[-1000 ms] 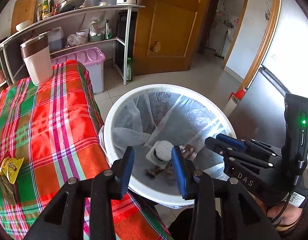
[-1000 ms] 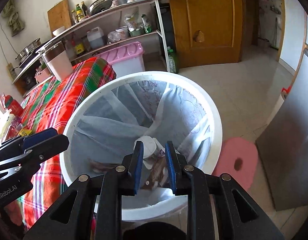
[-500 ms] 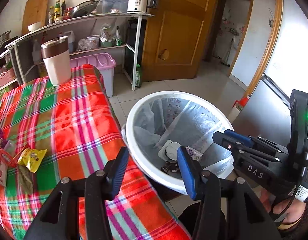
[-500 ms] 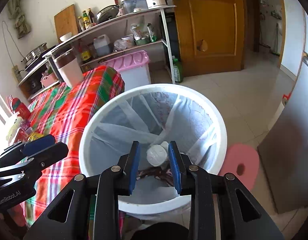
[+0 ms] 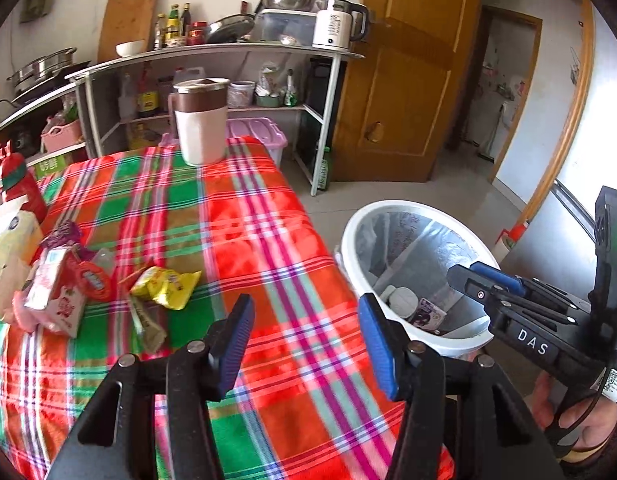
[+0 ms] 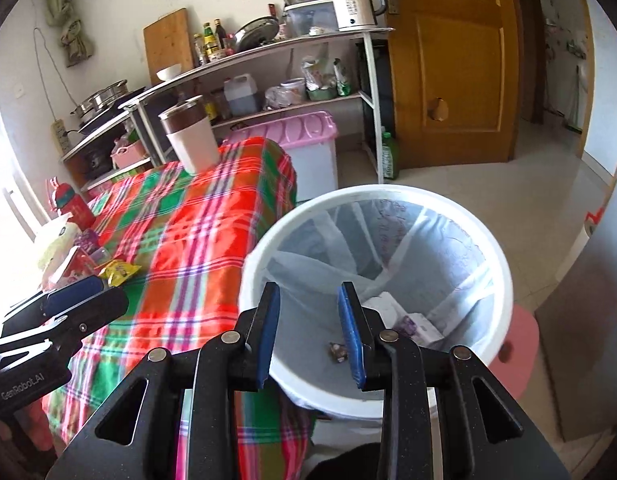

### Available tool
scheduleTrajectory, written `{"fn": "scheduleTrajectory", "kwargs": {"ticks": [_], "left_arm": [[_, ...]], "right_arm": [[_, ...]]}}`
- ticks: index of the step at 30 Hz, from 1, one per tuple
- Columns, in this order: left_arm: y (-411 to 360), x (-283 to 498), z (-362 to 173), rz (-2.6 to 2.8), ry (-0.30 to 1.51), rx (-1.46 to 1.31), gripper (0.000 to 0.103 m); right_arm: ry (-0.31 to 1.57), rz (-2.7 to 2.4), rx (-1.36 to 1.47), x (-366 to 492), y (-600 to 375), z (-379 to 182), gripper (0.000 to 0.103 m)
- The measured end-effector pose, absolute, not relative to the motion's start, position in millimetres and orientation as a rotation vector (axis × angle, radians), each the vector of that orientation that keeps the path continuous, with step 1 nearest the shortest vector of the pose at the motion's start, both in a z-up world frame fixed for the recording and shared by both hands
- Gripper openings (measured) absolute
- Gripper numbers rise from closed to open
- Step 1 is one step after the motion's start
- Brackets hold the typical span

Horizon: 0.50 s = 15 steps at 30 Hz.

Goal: Collect trash
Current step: 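Grasp the yellow snack bag with the right gripper while the left grasps the pink carton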

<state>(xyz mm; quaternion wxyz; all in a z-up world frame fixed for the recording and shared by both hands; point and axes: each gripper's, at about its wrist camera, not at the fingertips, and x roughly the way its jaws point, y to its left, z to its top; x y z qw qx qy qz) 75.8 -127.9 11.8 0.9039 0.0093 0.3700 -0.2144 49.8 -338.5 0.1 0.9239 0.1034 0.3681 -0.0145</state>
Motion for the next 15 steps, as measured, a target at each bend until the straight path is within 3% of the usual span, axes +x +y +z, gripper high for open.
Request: {"fn": "scheduleTrajectory", "kwargs": {"ticks": [7, 15], "left_arm": [[-82.4, 73.1, 13.3, -0.357, 0.748, -0.025, 0.058], [-24.9, 73.3, 6.4, -0.245, 0.746, -0.082, 0.059]], "right_arm": [[0.753, 0.032, 0.188, 55.5, -301.9, 2.3, 0.046], [0.763, 0.094, 0.161, 66.8, -261.2, 0.6, 0.048]]}}
